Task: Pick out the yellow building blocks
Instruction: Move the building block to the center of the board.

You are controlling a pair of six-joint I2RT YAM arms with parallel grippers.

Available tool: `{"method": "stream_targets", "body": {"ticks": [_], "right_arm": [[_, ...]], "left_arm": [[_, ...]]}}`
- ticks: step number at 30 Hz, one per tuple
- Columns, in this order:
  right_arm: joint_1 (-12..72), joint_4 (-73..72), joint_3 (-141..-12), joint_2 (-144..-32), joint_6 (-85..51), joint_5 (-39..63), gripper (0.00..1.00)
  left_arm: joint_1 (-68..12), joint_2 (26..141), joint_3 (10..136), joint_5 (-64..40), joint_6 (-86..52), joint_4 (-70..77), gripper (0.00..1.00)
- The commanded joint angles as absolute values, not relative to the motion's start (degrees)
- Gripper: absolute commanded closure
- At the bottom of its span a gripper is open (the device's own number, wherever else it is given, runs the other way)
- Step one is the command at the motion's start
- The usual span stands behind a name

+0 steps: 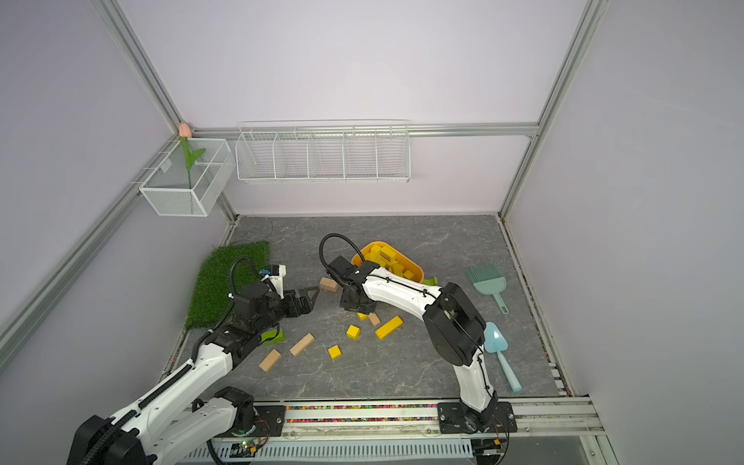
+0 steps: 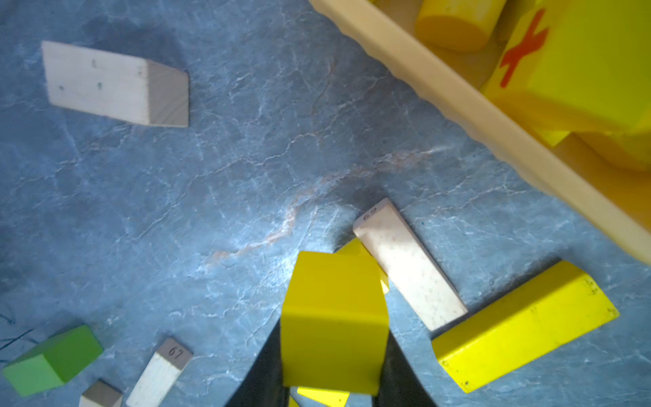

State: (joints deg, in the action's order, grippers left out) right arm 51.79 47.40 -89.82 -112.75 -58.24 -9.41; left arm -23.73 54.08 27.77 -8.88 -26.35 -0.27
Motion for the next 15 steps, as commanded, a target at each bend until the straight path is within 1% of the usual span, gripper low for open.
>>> {"method": "stream_targets", "body": {"ticks": [1, 5, 8, 15], "right_arm": [[52.49, 49.33, -87.15, -109.51, -57.72, -10.6, 0.74], [52.81, 49.48, -83.06, -106.64, -58.85, -11.08, 0.71], [53.02, 49.56, -80.65, -104.48, -58.27, -10.82, 0.71], [52.91, 54.33, -78.1, -97.49, -50.94, -14.2, 0.7]], "left_arm": [[-23.37, 52.17, 29.29, -8.54, -27.11, -2.53, 0.0], [-23.38, 52.66, 30.43, -8.78, -27.07, -4.61, 0.0], [-23.38, 54.87, 31.44, -9.54, -26.99, -4.79, 0.0], [-23.38, 58.91, 33.51, -7.25, -27.96, -5.22, 0.0]]}}
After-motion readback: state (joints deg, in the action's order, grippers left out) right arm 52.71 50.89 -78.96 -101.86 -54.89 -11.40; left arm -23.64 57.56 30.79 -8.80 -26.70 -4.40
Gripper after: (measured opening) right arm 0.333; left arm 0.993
